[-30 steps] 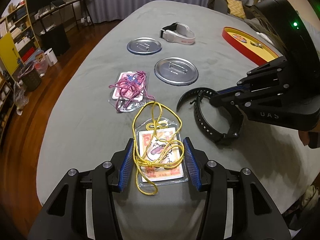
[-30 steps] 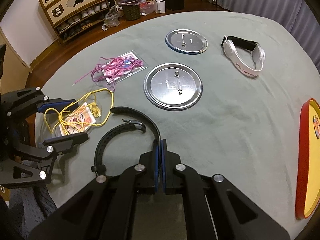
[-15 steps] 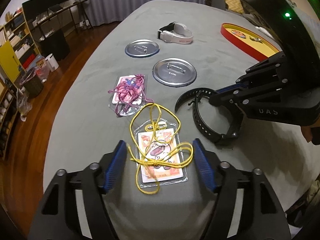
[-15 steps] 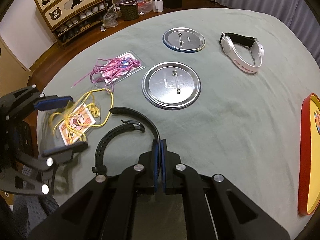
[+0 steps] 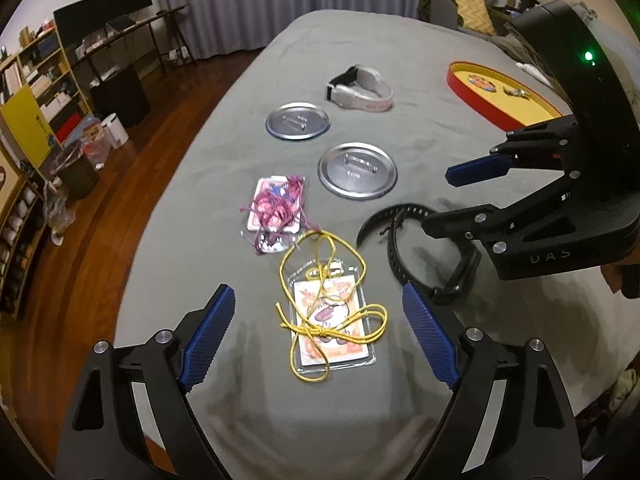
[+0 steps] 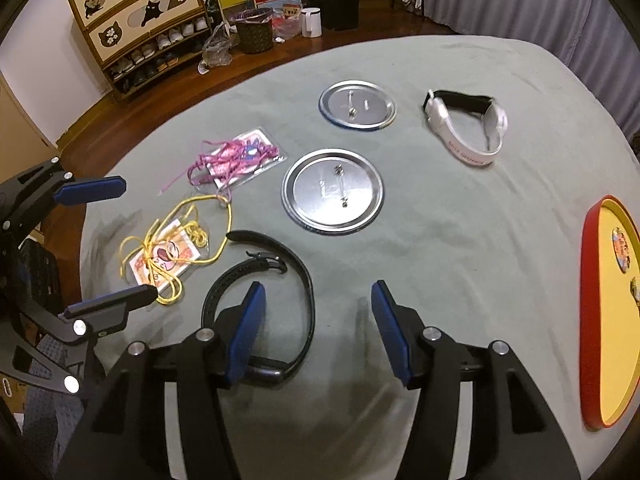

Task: Organize jewelry
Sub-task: 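Move both open tools back over the red tray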

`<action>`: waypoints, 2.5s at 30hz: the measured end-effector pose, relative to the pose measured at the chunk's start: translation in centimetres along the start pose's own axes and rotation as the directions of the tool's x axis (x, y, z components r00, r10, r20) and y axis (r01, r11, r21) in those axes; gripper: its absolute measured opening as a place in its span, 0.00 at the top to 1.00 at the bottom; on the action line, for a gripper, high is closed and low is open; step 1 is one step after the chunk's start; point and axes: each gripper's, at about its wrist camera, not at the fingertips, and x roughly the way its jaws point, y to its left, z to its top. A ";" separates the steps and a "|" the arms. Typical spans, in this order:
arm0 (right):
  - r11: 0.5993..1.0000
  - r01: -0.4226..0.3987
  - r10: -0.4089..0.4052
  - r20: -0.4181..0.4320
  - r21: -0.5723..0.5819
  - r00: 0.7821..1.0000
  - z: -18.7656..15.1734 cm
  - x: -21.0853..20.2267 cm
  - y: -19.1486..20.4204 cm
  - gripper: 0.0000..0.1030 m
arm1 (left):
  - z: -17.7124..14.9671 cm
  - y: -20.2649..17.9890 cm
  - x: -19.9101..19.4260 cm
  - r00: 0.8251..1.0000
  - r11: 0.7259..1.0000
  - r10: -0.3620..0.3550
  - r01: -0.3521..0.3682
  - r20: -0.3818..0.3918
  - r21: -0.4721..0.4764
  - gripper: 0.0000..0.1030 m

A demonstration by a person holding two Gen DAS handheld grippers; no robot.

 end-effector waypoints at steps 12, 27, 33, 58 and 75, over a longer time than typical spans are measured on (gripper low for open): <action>1.000 0.018 -0.018 0.088 -0.003 0.996 0.9 -5.0 -0.9 0.31 | 2.4 -0.8 -3.2 0.998 0.999 0.037 -0.037 0.041 0.010 0.05; 0.995 0.095 -0.087 0.211 -0.028 0.974 1.6 -13.7 -1.5 0.15 | 7.0 -2.3 -9.5 0.986 1.000 0.025 -0.022 0.163 -0.018 0.05; 0.992 0.121 -0.108 0.254 -0.037 0.961 2.1 -17.0 -3.4 0.15 | 10.1 -3.9 -11.0 0.975 1.000 -0.007 0.013 0.223 -0.025 0.05; 0.964 0.210 -0.251 0.291 0.166 0.923 0.5 -24.6 -24.3 0.14 | 27.3 -16.7 -4.8 0.948 0.984 -0.174 0.160 0.267 0.077 0.05; 0.921 0.201 -0.275 0.192 0.332 0.942 -2.3 -20.1 -37.5 0.14 | 32.3 -26.6 7.1 0.967 0.962 -0.226 0.202 0.121 0.182 0.05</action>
